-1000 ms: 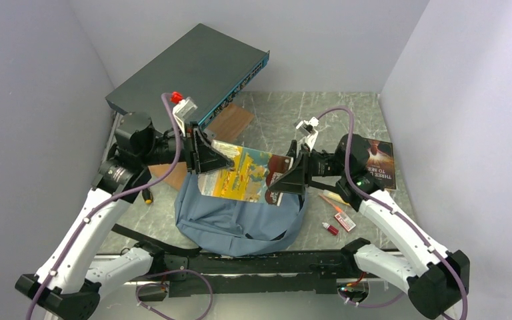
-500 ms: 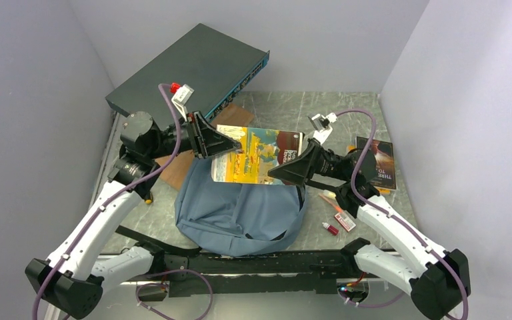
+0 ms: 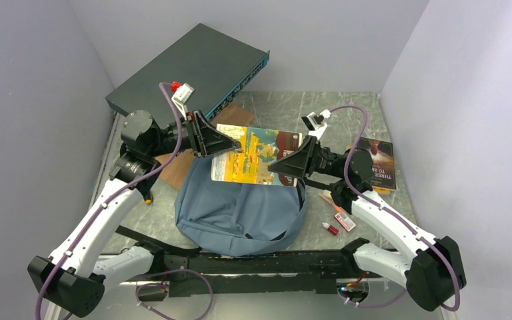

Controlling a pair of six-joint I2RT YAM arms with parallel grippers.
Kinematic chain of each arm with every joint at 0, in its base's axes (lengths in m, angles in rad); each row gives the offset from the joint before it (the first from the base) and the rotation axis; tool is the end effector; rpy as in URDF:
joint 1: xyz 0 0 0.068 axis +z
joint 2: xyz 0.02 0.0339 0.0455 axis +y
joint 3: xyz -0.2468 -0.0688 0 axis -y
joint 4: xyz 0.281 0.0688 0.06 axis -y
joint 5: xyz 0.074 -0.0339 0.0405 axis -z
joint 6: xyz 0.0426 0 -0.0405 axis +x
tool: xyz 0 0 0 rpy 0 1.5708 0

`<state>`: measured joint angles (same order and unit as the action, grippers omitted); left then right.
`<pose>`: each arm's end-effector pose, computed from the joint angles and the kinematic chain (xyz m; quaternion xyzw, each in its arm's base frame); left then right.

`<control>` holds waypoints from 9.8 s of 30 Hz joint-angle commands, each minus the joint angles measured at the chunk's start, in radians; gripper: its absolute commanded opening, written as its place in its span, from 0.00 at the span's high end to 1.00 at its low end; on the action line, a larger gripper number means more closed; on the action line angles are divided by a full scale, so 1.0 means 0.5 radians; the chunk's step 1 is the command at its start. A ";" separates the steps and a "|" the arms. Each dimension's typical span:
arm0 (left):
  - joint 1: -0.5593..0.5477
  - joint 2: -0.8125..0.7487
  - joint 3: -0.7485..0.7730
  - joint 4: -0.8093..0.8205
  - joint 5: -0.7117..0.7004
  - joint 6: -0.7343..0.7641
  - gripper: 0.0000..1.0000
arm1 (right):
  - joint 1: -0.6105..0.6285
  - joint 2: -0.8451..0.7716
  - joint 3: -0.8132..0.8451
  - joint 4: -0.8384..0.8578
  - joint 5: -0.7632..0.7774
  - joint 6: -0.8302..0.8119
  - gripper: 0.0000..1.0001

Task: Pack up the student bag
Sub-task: Pick up the book from the center of the board, then place the book in the student bag.

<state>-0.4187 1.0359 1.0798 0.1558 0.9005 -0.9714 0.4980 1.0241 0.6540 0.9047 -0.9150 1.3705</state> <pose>0.2338 -0.1406 0.4180 0.1686 0.6403 -0.6579 0.3588 0.2135 0.1545 0.3296 -0.1601 0.5648 0.7568 0.2874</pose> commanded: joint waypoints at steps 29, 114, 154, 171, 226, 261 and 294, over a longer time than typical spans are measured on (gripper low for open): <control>-0.682 -0.048 0.474 -1.068 -1.555 1.129 0.07 | -0.430 -0.751 0.972 -3.447 1.892 -1.874 1.00; -1.068 1.054 0.804 -1.256 -1.526 1.238 1.00 | -0.429 -0.778 0.387 -3.418 0.307 -1.381 1.00; -1.275 0.863 0.566 -1.486 -1.784 1.139 0.15 | -0.429 -0.689 -0.125 -2.449 0.197 -0.938 1.00; -1.380 0.926 0.658 -1.783 -2.284 1.220 0.63 | -0.429 -0.692 -0.094 -2.421 0.175 -0.938 1.00; -1.414 0.180 0.329 -1.086 -2.357 1.466 1.00 | -0.121 -0.458 -0.626 -1.045 0.438 0.139 1.00; -1.433 0.208 0.101 -0.985 -2.299 1.301 1.00 | 0.360 0.597 -0.402 -1.094 1.071 -0.551 0.17; -1.436 0.104 -0.060 -0.973 -2.353 1.294 1.00 | 0.385 0.813 -0.308 -0.871 1.115 -0.731 0.41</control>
<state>-1.1301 1.1114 1.0412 -0.3794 -0.2607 -0.3237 0.6960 1.4147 0.4862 0.3679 -0.3676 0.9989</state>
